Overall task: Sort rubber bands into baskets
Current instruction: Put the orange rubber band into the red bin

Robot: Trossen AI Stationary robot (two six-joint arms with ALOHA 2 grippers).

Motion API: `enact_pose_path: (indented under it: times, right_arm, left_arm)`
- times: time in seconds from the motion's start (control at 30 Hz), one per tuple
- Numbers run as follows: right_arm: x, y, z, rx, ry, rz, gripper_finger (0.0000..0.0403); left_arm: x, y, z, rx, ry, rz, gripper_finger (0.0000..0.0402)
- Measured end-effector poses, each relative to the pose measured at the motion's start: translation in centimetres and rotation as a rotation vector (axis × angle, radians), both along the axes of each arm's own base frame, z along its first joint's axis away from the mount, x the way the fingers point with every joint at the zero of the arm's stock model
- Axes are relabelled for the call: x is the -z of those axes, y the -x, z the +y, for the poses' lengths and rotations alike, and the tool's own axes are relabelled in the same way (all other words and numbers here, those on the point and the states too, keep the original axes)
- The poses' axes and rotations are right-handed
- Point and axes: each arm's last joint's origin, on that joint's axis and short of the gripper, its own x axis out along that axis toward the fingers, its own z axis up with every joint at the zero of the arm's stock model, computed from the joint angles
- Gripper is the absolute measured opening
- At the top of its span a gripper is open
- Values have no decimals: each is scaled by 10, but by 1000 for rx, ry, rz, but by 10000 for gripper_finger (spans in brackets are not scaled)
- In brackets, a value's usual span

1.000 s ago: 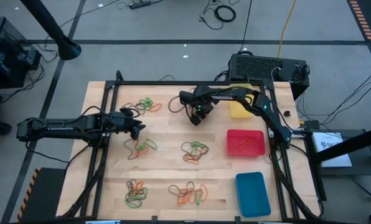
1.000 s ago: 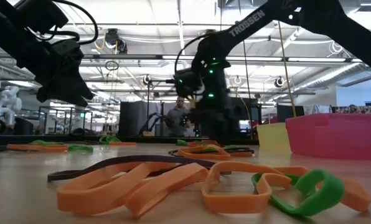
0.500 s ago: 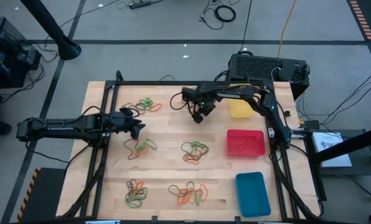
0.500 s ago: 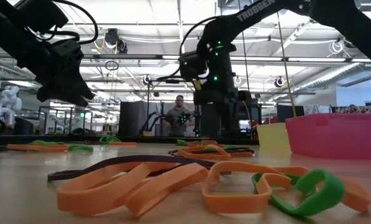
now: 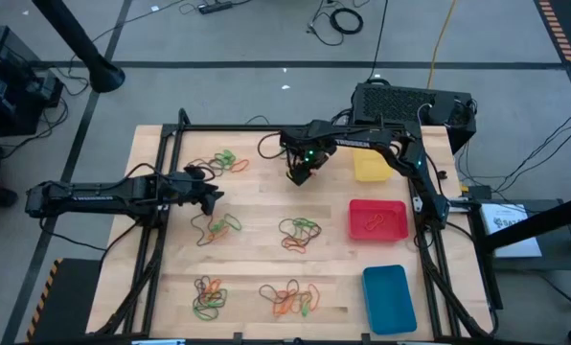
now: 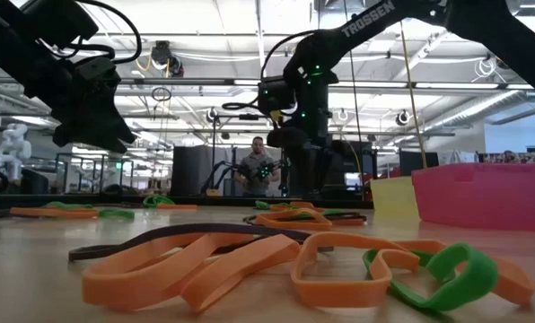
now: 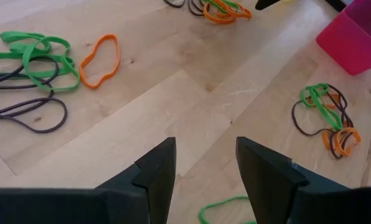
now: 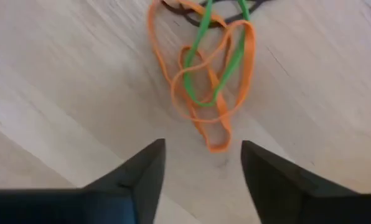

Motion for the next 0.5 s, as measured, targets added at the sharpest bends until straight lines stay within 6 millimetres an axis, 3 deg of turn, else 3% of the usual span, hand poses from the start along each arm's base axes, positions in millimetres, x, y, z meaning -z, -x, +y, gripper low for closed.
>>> enact_pose_path:
  times: [0.13,0.27,0.4,0.5]
  right_arm:
    - [11,2,-5,-20,-7,17,243]
    - [23,3,-6,-31,-16,32,250]
    - [34,7,-4,-27,-22,46,239]
    - [40,9,-3,-24,-23,44,206]
  left_arm:
    - [0,0,0,1,1,0,175]
    - [0,0,0,2,2,0,175]
    - [0,0,0,3,4,0,175]
    - [0,0,0,4,4,0,175]
